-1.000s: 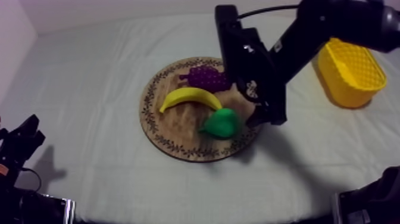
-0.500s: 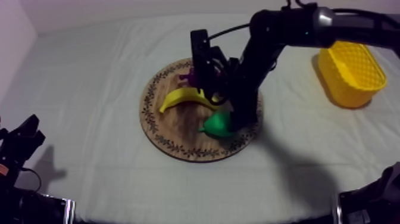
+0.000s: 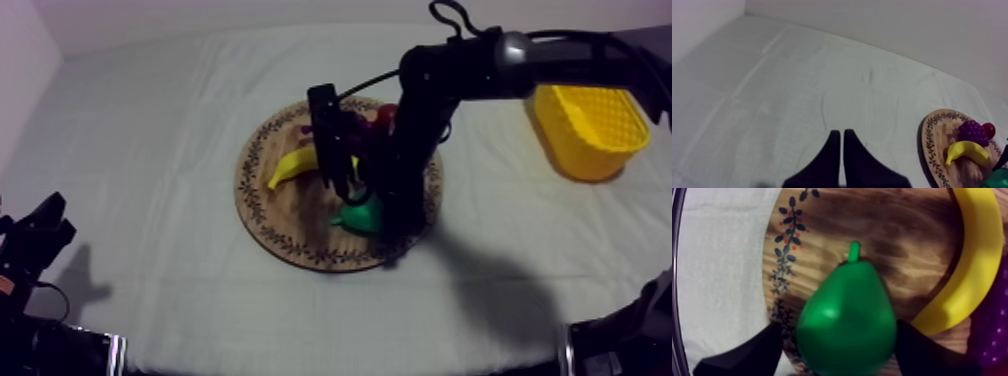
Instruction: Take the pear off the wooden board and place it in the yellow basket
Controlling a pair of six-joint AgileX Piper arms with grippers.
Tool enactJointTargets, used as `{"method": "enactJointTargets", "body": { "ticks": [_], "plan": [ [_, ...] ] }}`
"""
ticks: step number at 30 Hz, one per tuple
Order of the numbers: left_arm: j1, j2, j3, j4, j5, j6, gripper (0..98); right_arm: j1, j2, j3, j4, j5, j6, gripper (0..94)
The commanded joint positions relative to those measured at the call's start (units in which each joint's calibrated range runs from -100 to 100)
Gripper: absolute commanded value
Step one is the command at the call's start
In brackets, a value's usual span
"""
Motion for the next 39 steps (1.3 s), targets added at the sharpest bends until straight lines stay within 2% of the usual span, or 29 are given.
{"method": "enactJointTargets", "body": {
  "ticks": [1,7,14,19,24,28,33,39],
  "plan": [
    [0.0,0.0,-0.1,-0.01,0.0,0.0,0.1,0.3,0.1,-0.3,0.1,0.4,0.0,55.2],
    [0.0,0.0,-0.1,-0.01,0.0,0.0,0.1,2.5,-1.6,-1.4,-0.6,2.3,1.1,41.2],
    [0.0,0.0,-0.1,-0.01,0.0,0.0,0.1,8.5,-8.5,-4.4,-1.3,6.6,2.0,38.2],
    [0.0,0.0,-0.1,-0.01,0.0,0.0,0.1,15.6,-14.8,-8.4,-1.8,9.5,2.2,38.1],
    [0.0,0.0,-0.1,-0.01,0.0,0.0,0.1,25.0,-19.0,-12.5,-2.6,10.8,2.5,37.2],
    [0.0,0.0,-0.1,-0.01,0.0,0.0,0.1,32.0,-19.9,-15.8,-3.2,11.1,1.2,38.4],
    [0.0,0.0,-0.1,-0.01,0.0,0.0,0.1,39.2,-19.6,-18.5,-2.4,10.7,-1.4,39.6],
    [0.0,0.0,-0.1,-0.01,0.0,0.0,0.1,45.4,-19.3,-16.1,-0.6,7.3,-2.3,40.5]
  ]
}}
